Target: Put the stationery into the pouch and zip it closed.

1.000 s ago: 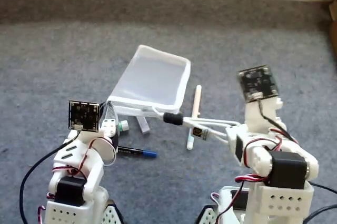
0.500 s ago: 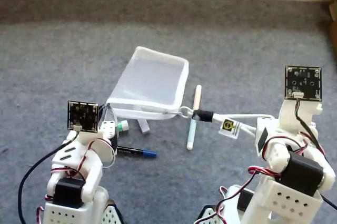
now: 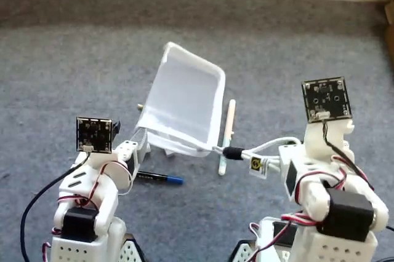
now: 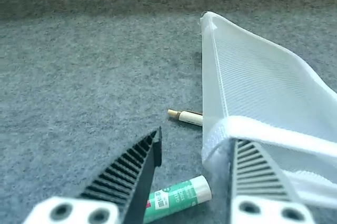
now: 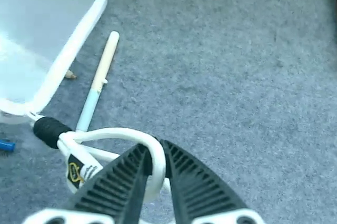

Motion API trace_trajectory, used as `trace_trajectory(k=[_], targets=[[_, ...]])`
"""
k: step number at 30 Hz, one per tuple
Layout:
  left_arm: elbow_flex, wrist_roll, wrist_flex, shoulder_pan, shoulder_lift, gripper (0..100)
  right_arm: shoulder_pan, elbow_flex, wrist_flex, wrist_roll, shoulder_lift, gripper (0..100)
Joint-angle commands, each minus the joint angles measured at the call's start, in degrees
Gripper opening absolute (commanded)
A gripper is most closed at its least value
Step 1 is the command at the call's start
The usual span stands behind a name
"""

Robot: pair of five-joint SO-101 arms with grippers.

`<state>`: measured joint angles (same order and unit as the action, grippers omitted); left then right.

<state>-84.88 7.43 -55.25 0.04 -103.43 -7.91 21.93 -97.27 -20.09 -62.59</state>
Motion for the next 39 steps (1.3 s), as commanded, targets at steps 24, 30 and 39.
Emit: trace_trajectory(k=[24,30,39], targets=[[-12.26,-9.41,14.95,7.87,-0.13,14,22.55,-18.51,-3.65,12.31,-0.4,0.5],[-11.74,-9.32,14.86,7.87,-0.48,13,25.89,-18.51,-3.65,13.19,-3.3,0.5],[-0.31,-9.05,3.96,7.87,-0.31,1,25.71,-18.07,-3.56,13.19,-4.18,5.6]])
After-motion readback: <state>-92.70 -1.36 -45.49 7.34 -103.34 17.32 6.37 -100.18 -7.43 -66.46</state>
